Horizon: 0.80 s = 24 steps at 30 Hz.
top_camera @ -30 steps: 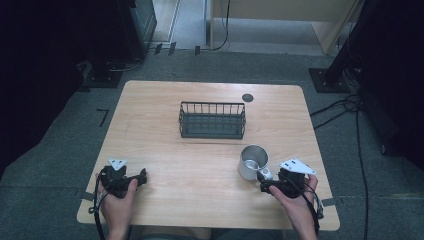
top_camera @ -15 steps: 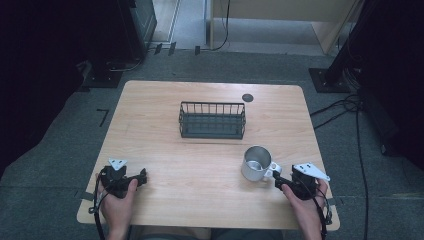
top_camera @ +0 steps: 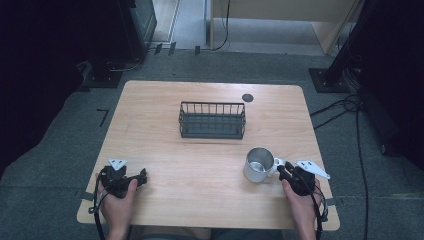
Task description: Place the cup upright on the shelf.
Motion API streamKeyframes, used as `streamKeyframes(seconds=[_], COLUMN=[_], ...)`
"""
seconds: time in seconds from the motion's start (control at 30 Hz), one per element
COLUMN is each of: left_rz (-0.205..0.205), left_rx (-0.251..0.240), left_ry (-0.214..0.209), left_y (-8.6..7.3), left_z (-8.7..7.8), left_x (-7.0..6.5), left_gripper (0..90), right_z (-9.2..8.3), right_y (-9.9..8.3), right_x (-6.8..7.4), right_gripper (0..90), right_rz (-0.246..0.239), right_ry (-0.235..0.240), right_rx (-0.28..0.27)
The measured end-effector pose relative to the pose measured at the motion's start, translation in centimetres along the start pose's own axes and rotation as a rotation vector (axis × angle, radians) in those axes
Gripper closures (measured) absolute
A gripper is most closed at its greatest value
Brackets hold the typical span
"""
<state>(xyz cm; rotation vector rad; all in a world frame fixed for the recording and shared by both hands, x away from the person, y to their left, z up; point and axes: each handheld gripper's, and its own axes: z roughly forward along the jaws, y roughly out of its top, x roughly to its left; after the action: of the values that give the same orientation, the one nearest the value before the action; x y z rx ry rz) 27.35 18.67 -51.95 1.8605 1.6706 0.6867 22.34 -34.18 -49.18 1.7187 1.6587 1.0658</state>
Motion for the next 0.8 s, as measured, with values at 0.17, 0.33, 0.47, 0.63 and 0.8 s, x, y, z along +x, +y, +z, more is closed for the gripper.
streamKeyframes(seconds=[0.17,0.33,0.47,0.63,0.8], left_rz=[0.0,0.0,0.0,0.0,0.0], left_rx=[0.0,0.0,0.0,0.0,0.0], left_ry=[0.0,0.0,0.0,0.0,0.0], left_y=[0.0,0.0,0.0,0.0,0.0], left_z=[0.0,0.0,0.0,0.0,0.0], left_x=[0.0,0.0,0.0,0.0,0.0], left_gripper=[0.0,0.0,0.0,0.0,0.0], right_z=[0.9,1.3,1.2,0.9,0.9], right_y=[0.2,0.3,0.6,1.2,1.7], right_x=[0.1,0.4,0.7,1.1,1.3], right_gripper=[73.0,79.0,80.0,80.3,80.7], right_rz=[0.016,0.014,0.015,-0.015,-0.032], right_ry=[0.019,-0.022,-0.039,-0.05,-0.042], right_rx=[-0.038,-0.062,-0.089,-0.121,-0.138])
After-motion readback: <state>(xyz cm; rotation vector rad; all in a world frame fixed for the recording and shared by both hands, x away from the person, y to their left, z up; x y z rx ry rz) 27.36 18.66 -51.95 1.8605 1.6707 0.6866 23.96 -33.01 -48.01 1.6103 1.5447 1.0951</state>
